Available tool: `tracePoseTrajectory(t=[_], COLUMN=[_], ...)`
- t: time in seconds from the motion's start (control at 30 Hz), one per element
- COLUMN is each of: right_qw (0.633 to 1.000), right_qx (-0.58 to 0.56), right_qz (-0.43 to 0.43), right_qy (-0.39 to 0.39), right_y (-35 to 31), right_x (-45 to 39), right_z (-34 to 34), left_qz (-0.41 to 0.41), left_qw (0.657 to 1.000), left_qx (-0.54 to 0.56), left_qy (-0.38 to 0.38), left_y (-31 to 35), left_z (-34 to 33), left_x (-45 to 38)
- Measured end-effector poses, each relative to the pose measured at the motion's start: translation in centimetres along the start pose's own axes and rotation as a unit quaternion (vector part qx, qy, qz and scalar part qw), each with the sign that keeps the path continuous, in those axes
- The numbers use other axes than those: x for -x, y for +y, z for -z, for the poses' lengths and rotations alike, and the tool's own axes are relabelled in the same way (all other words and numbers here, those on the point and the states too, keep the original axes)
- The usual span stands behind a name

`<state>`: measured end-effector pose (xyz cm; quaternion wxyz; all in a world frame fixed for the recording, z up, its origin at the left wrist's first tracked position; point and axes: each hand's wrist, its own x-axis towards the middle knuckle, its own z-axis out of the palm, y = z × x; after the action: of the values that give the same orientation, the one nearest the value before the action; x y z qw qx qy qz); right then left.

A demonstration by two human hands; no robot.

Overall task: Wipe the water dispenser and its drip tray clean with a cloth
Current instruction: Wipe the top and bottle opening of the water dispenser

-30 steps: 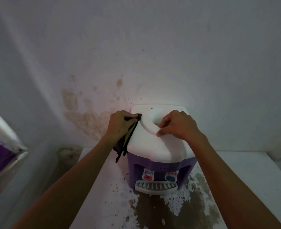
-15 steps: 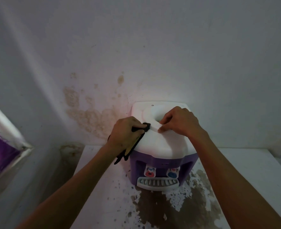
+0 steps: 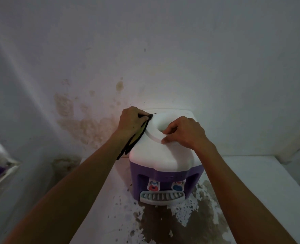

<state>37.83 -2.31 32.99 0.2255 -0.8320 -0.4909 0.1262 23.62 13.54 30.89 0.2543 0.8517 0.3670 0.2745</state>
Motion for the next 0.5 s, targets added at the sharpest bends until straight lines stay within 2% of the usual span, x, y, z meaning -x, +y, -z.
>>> tracePoseTrajectory(t=[0.13,0.3,0.5], right_qw=[1.000,1.000,0.999], right_qx=[-0.006,-0.016,-0.013], right_qz=[-0.003,0.005,0.022], right_qy=[0.002,0.010,0.022], right_y=[0.2,0.8,0.7], right_x=[0.0,-0.1,0.6], right_z=[-0.2,-0.5,-0.8], left_qz=[-0.044,-0.114,-0.073], left_qw=[0.998,0.988,0.997], left_qx=[-0.036,-0.043,-0.019], left_qy=[-0.023,-0.097,-0.016], left_y=[0.0,0.6,0.2], left_z=[0.1,0.9,0.0], left_x=[0.8,3.6,2.8])
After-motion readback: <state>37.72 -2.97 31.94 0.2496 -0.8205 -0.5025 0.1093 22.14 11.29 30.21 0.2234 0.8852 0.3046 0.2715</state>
